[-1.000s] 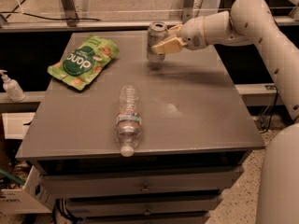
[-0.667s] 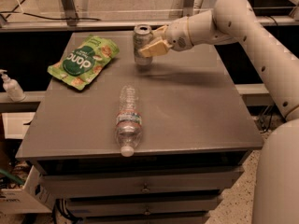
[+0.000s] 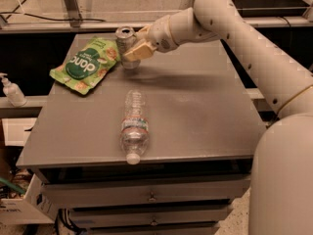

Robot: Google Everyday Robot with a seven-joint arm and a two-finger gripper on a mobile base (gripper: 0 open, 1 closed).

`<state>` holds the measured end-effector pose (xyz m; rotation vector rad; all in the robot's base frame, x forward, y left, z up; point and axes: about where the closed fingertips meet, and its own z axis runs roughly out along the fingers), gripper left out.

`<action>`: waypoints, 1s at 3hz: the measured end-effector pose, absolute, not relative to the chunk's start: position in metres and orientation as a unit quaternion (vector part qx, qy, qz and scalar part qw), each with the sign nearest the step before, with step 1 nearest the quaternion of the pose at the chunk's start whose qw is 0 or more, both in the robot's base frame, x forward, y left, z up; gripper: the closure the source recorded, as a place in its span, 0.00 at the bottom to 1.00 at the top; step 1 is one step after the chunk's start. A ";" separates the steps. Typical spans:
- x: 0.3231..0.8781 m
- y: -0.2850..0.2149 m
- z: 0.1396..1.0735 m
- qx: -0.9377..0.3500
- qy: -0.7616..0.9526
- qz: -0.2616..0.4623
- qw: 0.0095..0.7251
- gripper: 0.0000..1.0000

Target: Move 7up can near green rice chip bag

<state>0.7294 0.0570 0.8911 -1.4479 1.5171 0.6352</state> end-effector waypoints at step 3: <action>0.729 0.088 0.863 -0.616 0.616 0.254 0.421 0.83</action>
Offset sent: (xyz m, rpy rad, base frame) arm 0.0001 0.0327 -0.0338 -0.0865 0.0144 0.0454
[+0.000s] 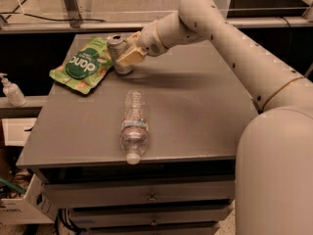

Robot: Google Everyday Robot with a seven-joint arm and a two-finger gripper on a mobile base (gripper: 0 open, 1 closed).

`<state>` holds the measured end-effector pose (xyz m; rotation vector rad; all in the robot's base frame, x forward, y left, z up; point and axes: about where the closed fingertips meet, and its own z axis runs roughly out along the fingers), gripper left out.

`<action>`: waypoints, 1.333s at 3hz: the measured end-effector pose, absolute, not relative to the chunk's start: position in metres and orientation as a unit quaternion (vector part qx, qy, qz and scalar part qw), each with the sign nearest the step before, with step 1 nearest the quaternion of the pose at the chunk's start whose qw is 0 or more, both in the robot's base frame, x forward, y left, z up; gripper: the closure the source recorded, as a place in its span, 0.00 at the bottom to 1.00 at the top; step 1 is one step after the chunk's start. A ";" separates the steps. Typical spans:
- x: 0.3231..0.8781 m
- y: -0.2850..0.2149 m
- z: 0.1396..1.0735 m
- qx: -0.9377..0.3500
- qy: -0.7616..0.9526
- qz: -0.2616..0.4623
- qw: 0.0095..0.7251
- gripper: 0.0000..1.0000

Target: Move 7up can near green rice chip bag

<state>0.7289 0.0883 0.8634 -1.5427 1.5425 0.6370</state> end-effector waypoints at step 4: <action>0.725 0.085 0.861 -0.618 0.618 0.268 0.404 0.00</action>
Offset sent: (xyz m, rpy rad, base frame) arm -0.0055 -0.0063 -0.0056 -0.0189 0.0449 0.0121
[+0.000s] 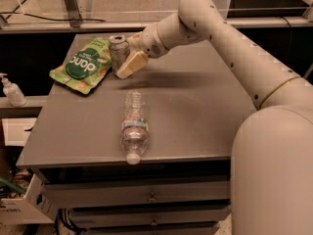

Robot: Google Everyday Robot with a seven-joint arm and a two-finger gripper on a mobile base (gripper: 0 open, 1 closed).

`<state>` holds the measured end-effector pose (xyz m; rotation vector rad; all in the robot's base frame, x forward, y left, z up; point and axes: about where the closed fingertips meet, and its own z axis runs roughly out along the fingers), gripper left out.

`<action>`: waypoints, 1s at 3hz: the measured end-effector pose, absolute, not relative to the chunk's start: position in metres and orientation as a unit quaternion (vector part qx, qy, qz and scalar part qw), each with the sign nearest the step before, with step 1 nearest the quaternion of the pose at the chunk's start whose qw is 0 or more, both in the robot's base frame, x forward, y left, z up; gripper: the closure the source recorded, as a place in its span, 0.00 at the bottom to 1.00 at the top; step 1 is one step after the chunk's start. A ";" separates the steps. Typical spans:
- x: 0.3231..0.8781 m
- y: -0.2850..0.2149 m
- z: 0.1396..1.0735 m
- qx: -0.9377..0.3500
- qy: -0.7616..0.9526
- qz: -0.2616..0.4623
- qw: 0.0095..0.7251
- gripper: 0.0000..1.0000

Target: Move 7up can near green rice chip bag

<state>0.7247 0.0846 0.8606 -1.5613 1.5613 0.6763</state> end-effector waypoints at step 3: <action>0.750 -0.016 0.892 -0.540 0.666 0.254 0.447 0.00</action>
Offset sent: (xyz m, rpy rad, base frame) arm 0.0267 -0.0981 0.0280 0.0503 0.0166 -0.1746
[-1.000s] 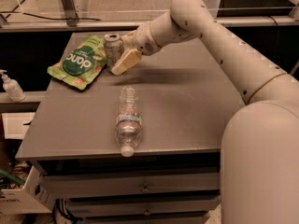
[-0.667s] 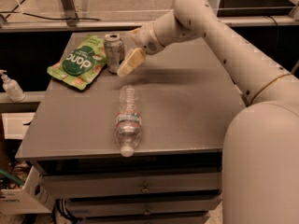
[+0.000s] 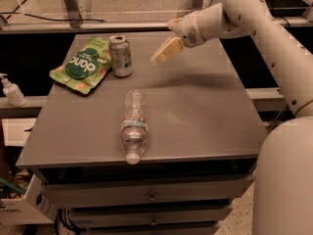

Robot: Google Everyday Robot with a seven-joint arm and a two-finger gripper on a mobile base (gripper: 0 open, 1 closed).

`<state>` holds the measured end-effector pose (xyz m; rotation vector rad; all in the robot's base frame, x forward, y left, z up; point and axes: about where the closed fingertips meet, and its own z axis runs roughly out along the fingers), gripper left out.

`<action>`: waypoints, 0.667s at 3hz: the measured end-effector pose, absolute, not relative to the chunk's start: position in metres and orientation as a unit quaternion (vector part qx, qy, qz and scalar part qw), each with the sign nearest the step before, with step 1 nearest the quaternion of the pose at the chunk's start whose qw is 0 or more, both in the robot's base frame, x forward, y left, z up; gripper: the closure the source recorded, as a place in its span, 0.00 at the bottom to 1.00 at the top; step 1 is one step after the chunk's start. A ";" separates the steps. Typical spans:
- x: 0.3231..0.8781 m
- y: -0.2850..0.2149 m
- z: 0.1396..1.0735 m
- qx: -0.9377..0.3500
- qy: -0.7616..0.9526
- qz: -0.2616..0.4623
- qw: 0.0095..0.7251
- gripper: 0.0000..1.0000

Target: Move 7up can near green rice chip bag

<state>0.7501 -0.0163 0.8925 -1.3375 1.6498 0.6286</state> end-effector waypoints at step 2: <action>0.753 -0.096 0.921 -0.470 0.689 0.253 0.490 0.00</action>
Offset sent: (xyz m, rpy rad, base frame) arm 0.0039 -0.0599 0.0231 0.0786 -0.0003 -0.1106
